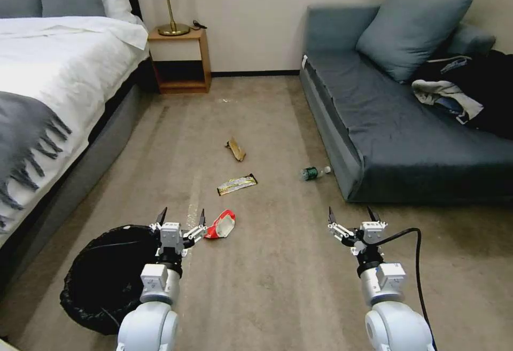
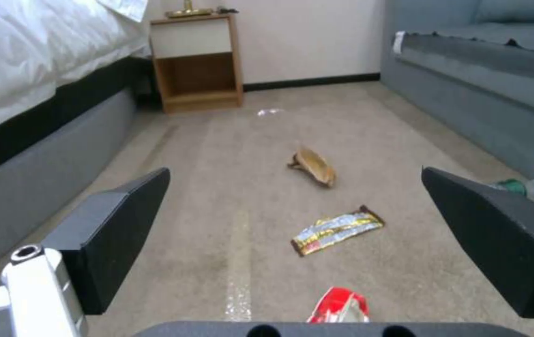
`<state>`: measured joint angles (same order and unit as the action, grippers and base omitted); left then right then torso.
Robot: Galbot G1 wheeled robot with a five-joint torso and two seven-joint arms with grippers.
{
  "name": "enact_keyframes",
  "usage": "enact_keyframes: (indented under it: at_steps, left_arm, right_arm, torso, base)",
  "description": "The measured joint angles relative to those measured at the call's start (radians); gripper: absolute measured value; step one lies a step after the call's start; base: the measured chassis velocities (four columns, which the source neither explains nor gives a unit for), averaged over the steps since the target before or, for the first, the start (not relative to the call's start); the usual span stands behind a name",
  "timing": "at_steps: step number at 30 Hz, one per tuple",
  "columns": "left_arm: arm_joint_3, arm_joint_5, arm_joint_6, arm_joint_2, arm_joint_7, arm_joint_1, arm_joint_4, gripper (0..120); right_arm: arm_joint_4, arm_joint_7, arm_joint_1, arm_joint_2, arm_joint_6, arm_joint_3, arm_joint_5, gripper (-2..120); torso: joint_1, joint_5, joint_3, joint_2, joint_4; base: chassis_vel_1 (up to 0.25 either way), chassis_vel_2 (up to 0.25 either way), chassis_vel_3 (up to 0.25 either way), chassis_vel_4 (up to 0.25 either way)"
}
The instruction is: Pick up the trash bin, then pick up the garbage on the floor and place it into the trash bin.
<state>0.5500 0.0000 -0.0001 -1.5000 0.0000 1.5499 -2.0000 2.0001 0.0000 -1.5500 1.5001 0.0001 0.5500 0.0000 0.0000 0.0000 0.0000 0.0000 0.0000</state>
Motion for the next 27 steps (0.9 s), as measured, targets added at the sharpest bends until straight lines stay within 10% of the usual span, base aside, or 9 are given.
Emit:
enact_keyframes:
  at_steps: [27]
  left_arm:
    - [0.0,0.0,0.0,0.0,0.0,0.0,0.0,100]
  right_arm:
    - [0.0,0.0,0.0,0.0,0.0,0.0,0.0,100]
  torso:
    - [0.0,0.0,0.0,0.0,0.0]
  base:
    - [0.0,0.0,0.0,0.0]
